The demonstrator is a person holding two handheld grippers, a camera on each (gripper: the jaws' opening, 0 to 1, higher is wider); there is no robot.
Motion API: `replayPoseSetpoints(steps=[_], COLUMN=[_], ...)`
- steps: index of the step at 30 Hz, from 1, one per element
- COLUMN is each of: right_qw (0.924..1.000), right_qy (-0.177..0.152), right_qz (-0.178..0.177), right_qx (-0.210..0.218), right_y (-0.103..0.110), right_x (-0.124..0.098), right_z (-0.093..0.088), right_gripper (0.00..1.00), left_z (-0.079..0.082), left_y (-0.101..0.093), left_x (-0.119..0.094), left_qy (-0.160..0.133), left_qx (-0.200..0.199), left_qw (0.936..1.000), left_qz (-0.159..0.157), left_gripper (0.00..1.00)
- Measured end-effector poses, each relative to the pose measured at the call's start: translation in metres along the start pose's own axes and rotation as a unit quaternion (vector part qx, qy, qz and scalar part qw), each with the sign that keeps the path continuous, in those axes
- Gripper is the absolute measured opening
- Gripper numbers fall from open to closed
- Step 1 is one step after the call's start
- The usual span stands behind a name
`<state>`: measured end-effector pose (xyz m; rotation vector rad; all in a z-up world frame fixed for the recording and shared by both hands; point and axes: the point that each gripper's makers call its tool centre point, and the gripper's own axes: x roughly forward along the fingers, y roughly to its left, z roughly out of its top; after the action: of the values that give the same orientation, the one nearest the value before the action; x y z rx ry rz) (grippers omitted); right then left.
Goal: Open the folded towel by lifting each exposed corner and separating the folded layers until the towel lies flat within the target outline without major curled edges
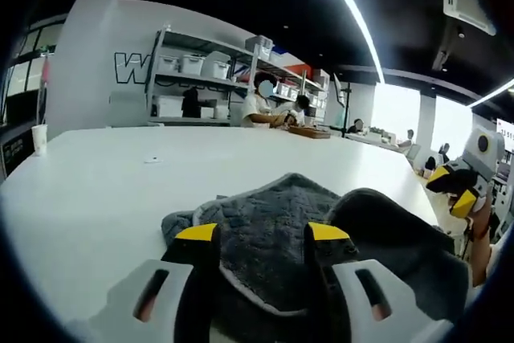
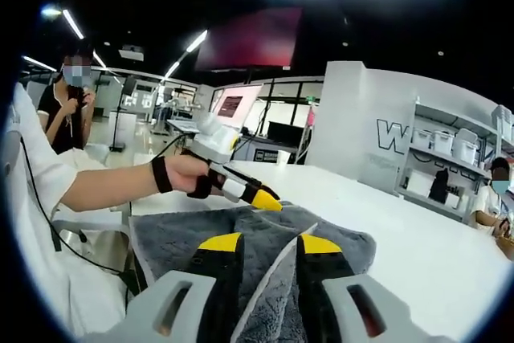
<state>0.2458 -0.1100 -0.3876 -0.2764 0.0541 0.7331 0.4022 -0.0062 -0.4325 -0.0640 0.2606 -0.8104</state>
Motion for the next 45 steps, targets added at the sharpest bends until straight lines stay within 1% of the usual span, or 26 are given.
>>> replayPoseSetpoints(steps=[2, 5, 8, 10, 13, 15, 16, 17, 19, 23, 25, 31, 35, 40, 45], right_qw=[1.0000, 1.0000, 0.9999, 0.9999, 0.9999, 0.9998, 0.9997, 0.9998, 0.9998, 0.9998, 0.9998, 0.9998, 0.9998, 0.9999, 0.9999], right_qy=[0.004, 0.003, 0.008, 0.012, 0.009, 0.013, 0.015, 0.016, 0.014, 0.016, 0.016, 0.019, 0.017, 0.013, 0.014], right_qz=[-0.004, -0.001, -0.002, -0.004, 0.003, -0.009, -0.010, -0.010, -0.008, -0.003, -0.008, -0.006, -0.006, -0.007, -0.008], right_qx=[-0.004, -0.002, -0.006, -0.008, -0.005, -0.013, -0.013, -0.012, -0.008, -0.010, -0.012, -0.003, -0.002, -0.001, 0.000], right_y=[-0.002, -0.002, -0.001, -0.001, 0.000, -0.005, -0.005, -0.006, -0.006, -0.004, -0.005, -0.004, -0.003, -0.004, -0.006], right_x=[0.002, 0.005, 0.009, 0.011, 0.012, 0.014, 0.014, 0.015, 0.016, 0.019, 0.020, 0.024, 0.025, 0.024, 0.023], right_z=[0.000, 0.001, 0.000, -0.001, 0.001, 0.001, 0.001, 0.001, 0.002, 0.001, 0.001, -0.003, -0.002, 0.000, -0.001], right_gripper=[0.20, 0.21, 0.21, 0.21, 0.21, 0.21, 0.21, 0.21, 0.21, 0.21, 0.21, 0.21, 0.21, 0.21, 0.21], left_z=[0.001, 0.001, -0.001, -0.001, -0.001, -0.001, -0.001, -0.001, -0.002, -0.008, -0.011, -0.016, -0.017, -0.018, -0.025], left_y=[0.005, 0.009, 0.013, 0.013, 0.015, 0.015, 0.014, 0.016, 0.015, 0.018, 0.021, 0.022, 0.018, 0.018, 0.019], left_x=[0.002, 0.001, 0.001, 0.001, 0.002, 0.003, 0.004, 0.004, 0.005, 0.008, 0.008, 0.010, 0.010, 0.013, 0.014], left_qy=[0.000, 0.001, 0.006, 0.004, 0.005, 0.007, 0.007, 0.008, 0.009, 0.016, 0.020, 0.027, 0.032, 0.037, 0.052], left_qx=[-0.004, -0.006, -0.014, -0.012, -0.011, -0.011, -0.007, -0.010, -0.011, -0.010, -0.012, -0.012, -0.019, -0.023, -0.032], left_qw=[1.0000, 0.9999, 0.9997, 0.9998, 0.9997, 0.9996, 0.9997, 0.9995, 0.9996, 0.9993, 0.9990, 0.9987, 0.9987, 0.9983, 0.9972], left_qz=[0.005, 0.012, 0.017, 0.016, 0.021, 0.024, 0.023, 0.027, 0.026, 0.032, 0.037, 0.041, 0.035, 0.038, 0.044], left_gripper=[0.40, 0.40, 0.40, 0.41, 0.41, 0.41, 0.41, 0.40, 0.41, 0.43, 0.44, 0.43, 0.42, 0.43, 0.43])
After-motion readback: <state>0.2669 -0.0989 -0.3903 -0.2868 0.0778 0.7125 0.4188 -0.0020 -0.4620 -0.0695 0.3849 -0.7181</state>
